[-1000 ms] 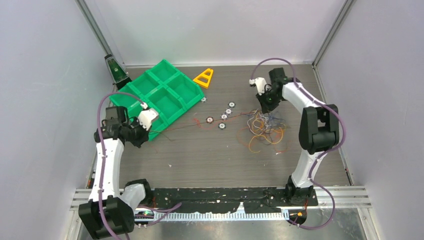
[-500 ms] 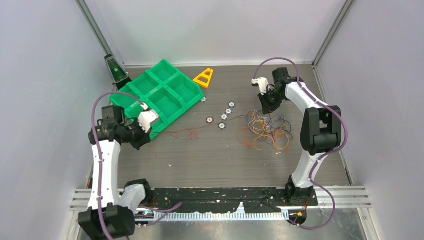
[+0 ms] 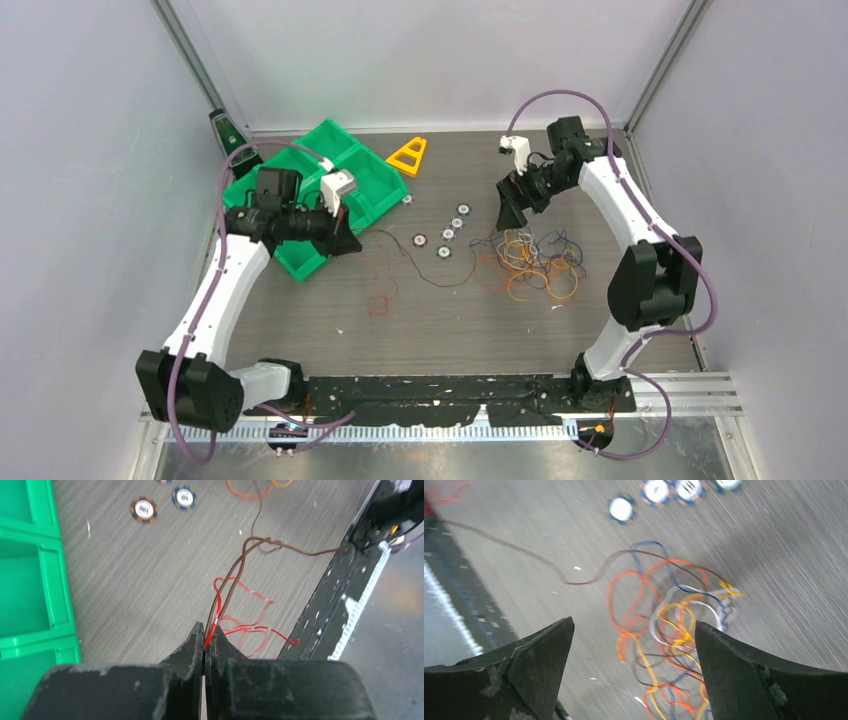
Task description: Untangle the cables
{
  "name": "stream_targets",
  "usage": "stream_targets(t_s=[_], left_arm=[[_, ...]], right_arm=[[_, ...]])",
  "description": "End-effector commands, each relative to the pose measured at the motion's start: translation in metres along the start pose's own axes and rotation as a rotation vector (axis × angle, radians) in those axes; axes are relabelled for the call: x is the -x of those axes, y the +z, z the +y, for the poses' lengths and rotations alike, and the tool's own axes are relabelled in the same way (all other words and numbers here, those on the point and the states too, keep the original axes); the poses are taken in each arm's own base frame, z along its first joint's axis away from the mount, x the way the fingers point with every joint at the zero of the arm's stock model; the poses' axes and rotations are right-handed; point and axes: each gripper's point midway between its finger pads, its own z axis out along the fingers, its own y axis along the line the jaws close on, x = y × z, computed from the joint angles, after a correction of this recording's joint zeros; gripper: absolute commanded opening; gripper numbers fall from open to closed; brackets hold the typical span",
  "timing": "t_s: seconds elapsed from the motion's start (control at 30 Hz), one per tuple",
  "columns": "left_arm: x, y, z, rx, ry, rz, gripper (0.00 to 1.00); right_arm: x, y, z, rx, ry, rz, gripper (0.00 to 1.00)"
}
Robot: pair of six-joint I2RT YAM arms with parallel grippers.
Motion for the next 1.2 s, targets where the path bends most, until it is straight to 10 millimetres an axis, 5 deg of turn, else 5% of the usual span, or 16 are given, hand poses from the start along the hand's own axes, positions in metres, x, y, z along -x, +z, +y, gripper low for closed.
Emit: stream_targets(t_s=[0.0, 0.13, 0.3, 0.5, 0.57, 0.6, 0.63, 0.67, 0.73, 0.83, 0.93, 1.07, 1.17], left_arm=[[0.051, 0.003, -0.006, -0.054, -0.064, -0.096, 0.00], [0.063, 0.018, 0.005, -0.059, -0.101, -0.066, 0.00], [0.074, 0.025, 0.008, -0.077, -0.095, -0.019, 0.00], [0.091, 0.032, 0.006, -0.106, -0.093, 0.015, 0.00], [0.089, 0.037, 0.002, -0.131, -0.091, 0.044, 0.00], [0.088, 0.038, 0.000, -0.139, -0.091, 0.061, 0.00], [0.087, 0.038, -0.001, -0.140, -0.091, 0.077, 0.00], [0.084, 0.037, -0.002, -0.141, -0.105, 0.097, 0.05], [0.083, 0.036, 0.002, -0.110, -0.111, 0.112, 0.24], [0.074, 0.033, 0.011, -0.047, -0.112, 0.132, 0.47], [0.060, 0.025, 0.032, 0.032, -0.166, 0.108, 0.65], [0.040, 0.018, 0.067, 0.186, -0.033, 0.011, 0.74], [0.032, 0.026, 0.057, 0.202, 0.145, -0.033, 0.74]], right_arm=[[0.056, -0.021, 0.089, 0.229, -0.083, -0.178, 0.96], [0.086, 0.014, 0.128, 0.363, -0.138, -0.201, 0.95], [0.138, 0.031, 0.156, 0.458, -0.185, -0.305, 0.97], [0.158, 0.043, 0.173, 0.486, -0.226, -0.335, 0.96], [0.160, 0.048, 0.174, 0.506, -0.200, -0.330, 0.82], [0.161, 0.048, 0.175, 0.517, -0.189, -0.327, 0.61], [0.160, 0.050, 0.176, 0.532, -0.180, -0.319, 0.45], [0.156, 0.050, 0.178, 0.543, -0.170, -0.304, 0.17], [0.140, 0.052, 0.181, 0.583, -0.141, -0.258, 0.07], [0.114, 0.056, 0.179, 0.623, -0.076, -0.212, 0.05], [0.080, 0.070, 0.153, 0.610, 0.093, -0.150, 0.06], [0.047, 0.075, 0.105, 0.504, 0.276, -0.136, 0.05], [0.030, 0.072, 0.073, 0.398, 0.356, -0.144, 0.05]])
